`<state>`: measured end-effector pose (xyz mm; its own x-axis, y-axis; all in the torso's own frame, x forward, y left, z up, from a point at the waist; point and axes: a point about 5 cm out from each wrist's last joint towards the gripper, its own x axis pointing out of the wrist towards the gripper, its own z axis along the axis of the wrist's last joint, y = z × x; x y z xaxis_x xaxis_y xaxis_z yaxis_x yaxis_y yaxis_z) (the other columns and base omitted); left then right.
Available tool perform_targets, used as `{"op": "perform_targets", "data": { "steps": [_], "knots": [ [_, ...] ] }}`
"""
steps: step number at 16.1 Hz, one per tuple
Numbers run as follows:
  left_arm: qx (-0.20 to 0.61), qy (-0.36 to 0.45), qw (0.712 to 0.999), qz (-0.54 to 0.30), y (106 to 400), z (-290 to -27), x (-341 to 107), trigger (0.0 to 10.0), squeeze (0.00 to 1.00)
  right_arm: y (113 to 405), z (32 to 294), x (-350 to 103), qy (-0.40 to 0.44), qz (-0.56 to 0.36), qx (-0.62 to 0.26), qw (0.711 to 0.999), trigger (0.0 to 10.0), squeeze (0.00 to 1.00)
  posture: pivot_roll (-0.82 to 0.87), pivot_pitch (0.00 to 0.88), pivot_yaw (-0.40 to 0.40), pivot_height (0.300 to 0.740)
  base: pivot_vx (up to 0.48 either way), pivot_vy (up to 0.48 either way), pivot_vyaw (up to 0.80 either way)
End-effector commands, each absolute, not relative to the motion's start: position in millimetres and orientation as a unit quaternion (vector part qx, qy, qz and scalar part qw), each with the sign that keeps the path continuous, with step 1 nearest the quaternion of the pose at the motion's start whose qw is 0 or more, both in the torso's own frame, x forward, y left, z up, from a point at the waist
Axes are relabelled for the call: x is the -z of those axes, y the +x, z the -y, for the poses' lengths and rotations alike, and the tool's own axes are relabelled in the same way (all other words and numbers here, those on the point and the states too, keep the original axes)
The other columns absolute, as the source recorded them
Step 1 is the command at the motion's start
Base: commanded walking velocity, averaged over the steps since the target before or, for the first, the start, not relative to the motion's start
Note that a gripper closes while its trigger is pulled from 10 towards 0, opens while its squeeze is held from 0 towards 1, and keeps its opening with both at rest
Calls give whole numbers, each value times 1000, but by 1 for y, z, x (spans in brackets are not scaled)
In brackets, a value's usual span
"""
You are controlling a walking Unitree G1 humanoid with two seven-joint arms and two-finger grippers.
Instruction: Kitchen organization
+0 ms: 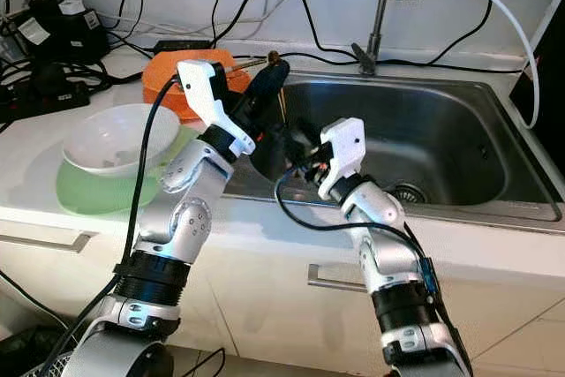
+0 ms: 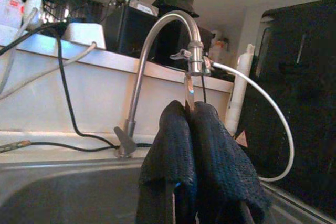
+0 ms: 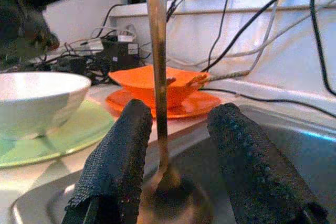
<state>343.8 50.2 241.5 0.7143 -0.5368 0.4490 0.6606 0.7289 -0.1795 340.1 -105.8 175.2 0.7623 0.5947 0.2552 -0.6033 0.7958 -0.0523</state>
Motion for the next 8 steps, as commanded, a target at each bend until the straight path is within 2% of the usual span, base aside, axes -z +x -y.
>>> {"op": "perform_targets", "data": {
  "steps": [1,8],
  "knots": [
    [343,-163,905,192,341,-46,-246,10000,0,343,105,-179,8,139,-312,940,10000,0,57,0,53,740,0,0,0],
    [354,-168,900,189,339,-42,-246,10000,0,342,99,-176,10,137,-317,938,10000,0,57,0,55,740,0,0,0]
  ]
}}
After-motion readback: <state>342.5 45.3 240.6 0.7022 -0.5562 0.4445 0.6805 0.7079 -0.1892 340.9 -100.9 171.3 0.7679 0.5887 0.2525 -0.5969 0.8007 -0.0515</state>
